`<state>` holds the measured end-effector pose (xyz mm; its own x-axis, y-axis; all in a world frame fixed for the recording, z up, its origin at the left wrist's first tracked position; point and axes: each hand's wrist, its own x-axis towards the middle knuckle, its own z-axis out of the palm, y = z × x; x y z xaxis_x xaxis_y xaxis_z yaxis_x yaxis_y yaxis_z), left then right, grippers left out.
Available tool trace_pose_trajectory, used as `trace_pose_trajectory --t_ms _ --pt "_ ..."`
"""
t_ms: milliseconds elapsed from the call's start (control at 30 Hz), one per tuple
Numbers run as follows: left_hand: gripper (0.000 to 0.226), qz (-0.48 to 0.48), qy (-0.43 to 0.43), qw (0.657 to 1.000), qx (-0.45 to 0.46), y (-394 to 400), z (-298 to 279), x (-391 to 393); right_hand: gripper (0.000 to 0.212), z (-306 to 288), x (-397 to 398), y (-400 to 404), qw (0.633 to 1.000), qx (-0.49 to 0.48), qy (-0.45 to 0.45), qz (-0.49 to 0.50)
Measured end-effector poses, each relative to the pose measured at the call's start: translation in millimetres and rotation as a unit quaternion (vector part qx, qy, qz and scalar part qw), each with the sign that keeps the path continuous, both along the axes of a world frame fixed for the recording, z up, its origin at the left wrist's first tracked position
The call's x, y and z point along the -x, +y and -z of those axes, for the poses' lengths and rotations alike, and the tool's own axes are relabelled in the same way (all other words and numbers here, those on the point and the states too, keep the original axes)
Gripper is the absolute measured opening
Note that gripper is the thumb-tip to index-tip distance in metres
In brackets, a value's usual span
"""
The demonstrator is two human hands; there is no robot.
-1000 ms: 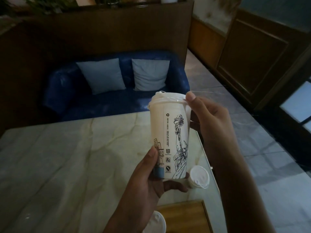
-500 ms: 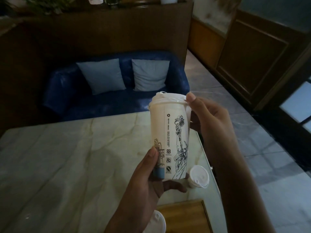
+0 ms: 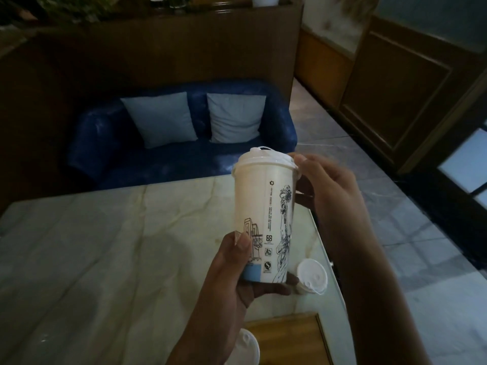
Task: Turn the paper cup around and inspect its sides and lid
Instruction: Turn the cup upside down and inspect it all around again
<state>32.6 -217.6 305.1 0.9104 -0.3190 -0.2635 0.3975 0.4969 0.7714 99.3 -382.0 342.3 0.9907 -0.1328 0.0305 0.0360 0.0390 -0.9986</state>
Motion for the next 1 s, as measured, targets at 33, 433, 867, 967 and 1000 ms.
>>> trace_pose_trajectory --t_ms 33,433,867,967,1000 --pt "0.092 -0.001 0.001 1.0 -0.006 0 0 0 0.028 1 0 0 1.0 0.003 -0.004 0.001" --pt "0.067 -0.033 -0.052 0.981 -0.185 -8 3 0 0.048 -4 1 4 0.999 0.034 -0.018 -0.002" --pt "0.068 -0.075 -0.124 0.949 -0.279 -9 8 -3 0.037 -6 0 4 0.998 0.05 -0.007 -0.029" --pt "0.068 -0.076 -0.135 0.948 -0.277 -10 7 -3 0.039 -4 0 2 0.998 0.049 -0.009 -0.032" --pt "0.071 -0.076 -0.136 0.949 -0.275 -11 8 -2 0.042 -3 0 2 0.998 0.049 -0.01 -0.033"
